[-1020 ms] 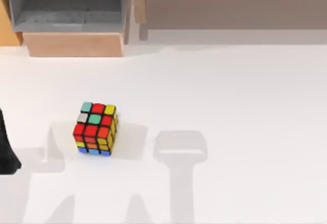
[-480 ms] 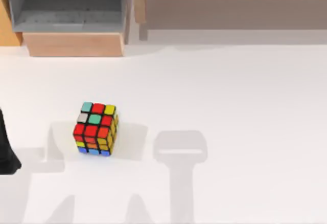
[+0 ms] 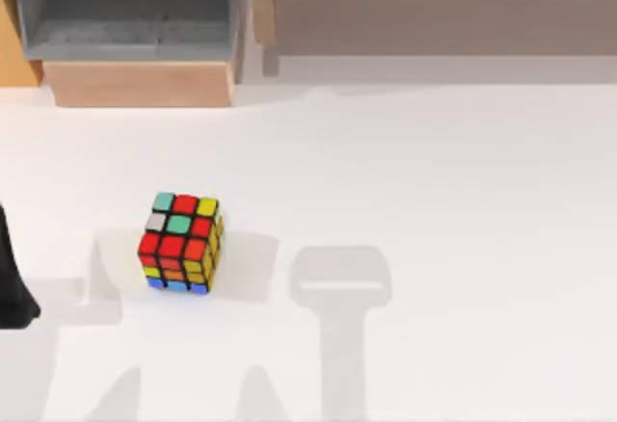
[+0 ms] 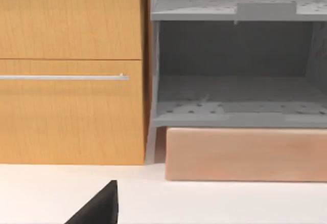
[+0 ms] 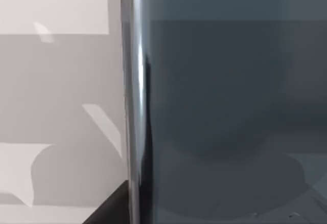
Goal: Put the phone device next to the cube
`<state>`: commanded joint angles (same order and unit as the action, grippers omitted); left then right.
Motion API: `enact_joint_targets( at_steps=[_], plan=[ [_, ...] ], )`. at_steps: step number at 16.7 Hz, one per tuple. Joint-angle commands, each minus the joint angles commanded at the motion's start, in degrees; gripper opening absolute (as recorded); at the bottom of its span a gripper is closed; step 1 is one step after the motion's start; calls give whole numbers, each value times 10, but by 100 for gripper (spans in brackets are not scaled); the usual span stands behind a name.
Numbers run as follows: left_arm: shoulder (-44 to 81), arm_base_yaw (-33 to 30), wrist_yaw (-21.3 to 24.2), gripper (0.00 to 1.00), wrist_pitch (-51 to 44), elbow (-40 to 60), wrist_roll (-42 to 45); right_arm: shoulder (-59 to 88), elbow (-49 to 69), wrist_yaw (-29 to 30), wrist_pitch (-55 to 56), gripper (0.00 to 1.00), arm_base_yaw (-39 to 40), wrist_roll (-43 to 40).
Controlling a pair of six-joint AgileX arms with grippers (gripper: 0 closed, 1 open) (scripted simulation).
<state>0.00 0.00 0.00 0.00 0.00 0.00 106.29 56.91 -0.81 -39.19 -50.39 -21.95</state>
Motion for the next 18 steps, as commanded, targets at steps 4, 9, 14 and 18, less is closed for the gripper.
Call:
enact_joint_targets(
  at_steps=[4,9,14,18],
  plan=[
    [0,0,0,100,0,0,0,-16,8,-1,-16,0,0,0],
    [0,0,0,100,0,0,0,-31,22,-1,-46,0,0,0],
    [0,0,0,100,0,0,0,-34,25,-1,-53,0,0,1],
    [0,0,0,100,0,0,0,-51,52,3,-59,0,17,17]
  ],
)
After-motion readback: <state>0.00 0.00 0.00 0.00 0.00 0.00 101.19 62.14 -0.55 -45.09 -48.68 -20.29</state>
